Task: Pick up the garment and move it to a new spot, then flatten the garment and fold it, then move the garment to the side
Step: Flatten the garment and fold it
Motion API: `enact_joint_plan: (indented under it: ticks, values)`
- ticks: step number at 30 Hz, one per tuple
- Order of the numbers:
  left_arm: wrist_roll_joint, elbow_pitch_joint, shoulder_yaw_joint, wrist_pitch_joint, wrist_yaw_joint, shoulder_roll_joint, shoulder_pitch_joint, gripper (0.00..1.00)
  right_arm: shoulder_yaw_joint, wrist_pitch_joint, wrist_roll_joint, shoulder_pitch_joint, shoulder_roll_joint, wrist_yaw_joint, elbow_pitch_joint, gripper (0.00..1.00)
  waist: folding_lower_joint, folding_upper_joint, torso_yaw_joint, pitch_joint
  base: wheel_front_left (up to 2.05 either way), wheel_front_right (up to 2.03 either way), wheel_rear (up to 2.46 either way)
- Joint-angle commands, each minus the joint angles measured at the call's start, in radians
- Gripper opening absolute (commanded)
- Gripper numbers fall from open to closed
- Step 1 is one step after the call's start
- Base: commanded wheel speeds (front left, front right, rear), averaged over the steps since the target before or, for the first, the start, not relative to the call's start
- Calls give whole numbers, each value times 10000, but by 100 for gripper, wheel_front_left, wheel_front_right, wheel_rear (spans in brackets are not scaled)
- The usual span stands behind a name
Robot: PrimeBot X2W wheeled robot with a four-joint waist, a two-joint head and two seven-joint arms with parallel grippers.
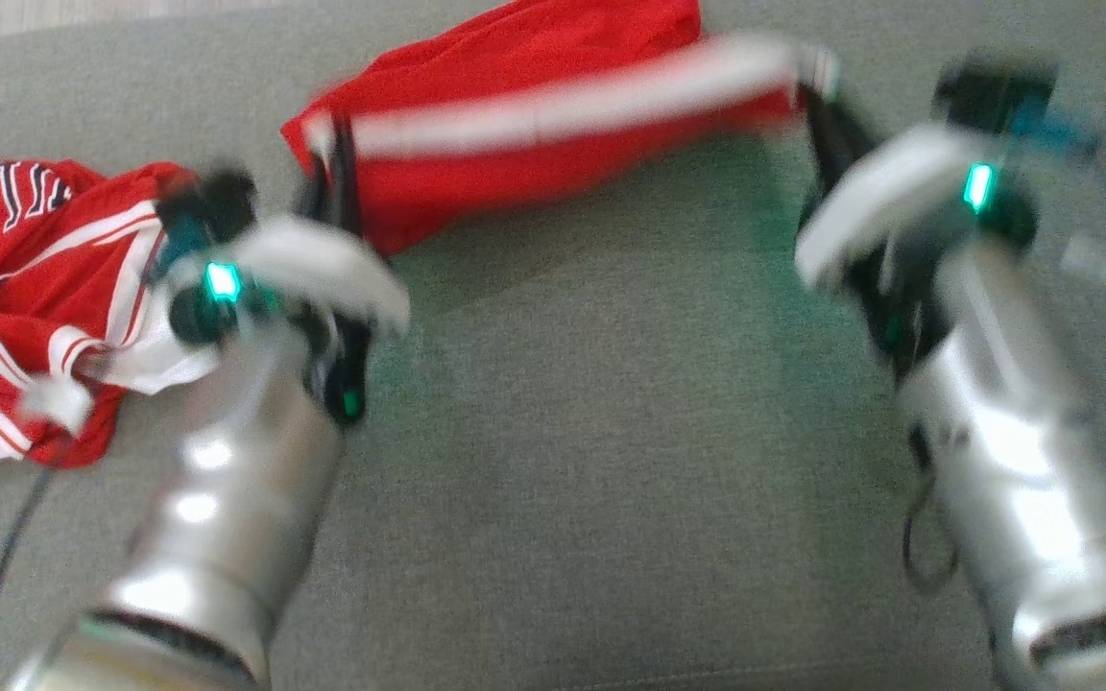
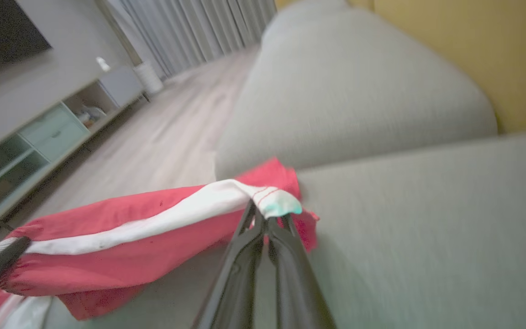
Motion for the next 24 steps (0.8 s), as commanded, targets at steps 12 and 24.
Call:
enact_joint_plan:
  ticks: [12, 24]
  values:
    - [-341, -2353, -1412, -206, -58, 353, 2848, 0, 890, -1397, 868, 3770, -558, -7, -973, 0, -1, 0, 349, -396, 0, 0, 0]
    - [518, -10355, -1210, 1233, 1712, 2588, 7887, 0, -2837, 2826, -1181, 10180, -342, -7, -9731, 0, -1, 0, 729, -1284, 0, 0, 0]
